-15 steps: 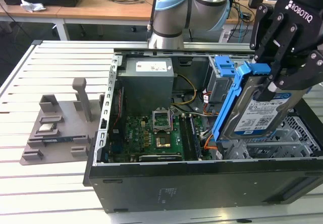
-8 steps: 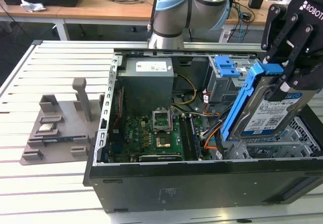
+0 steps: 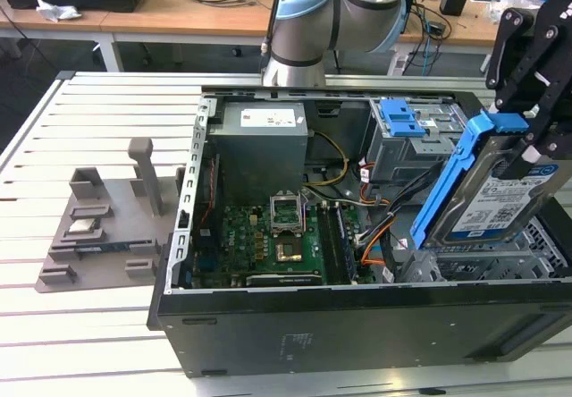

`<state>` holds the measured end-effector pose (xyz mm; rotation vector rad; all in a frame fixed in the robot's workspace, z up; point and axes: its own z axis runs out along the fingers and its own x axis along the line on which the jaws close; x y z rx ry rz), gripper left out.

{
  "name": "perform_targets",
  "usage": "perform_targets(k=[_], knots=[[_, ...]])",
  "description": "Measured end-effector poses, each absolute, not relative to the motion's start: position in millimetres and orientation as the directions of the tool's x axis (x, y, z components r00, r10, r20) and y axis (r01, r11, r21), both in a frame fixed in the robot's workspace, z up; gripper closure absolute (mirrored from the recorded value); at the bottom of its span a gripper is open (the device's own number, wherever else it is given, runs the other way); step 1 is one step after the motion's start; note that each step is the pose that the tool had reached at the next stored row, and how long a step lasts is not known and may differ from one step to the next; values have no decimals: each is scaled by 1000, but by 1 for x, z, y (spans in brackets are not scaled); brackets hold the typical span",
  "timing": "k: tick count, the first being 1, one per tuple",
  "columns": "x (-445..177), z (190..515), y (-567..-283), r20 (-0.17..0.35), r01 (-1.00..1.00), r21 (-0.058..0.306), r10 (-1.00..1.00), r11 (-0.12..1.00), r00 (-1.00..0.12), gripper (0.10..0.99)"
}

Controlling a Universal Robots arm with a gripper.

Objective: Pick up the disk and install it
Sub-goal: 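Pick up the disk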

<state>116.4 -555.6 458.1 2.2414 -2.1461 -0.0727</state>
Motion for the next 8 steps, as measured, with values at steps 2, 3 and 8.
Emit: perform_targets(k=[2, 3, 8], knots=[[125, 458, -556, -8, -997, 60, -999, -43, 43, 722], [130, 458, -556, -8, -997, 60, -999, -43, 43, 722], [138, 458, -556, -8, -997, 60, -999, -43, 43, 722]])
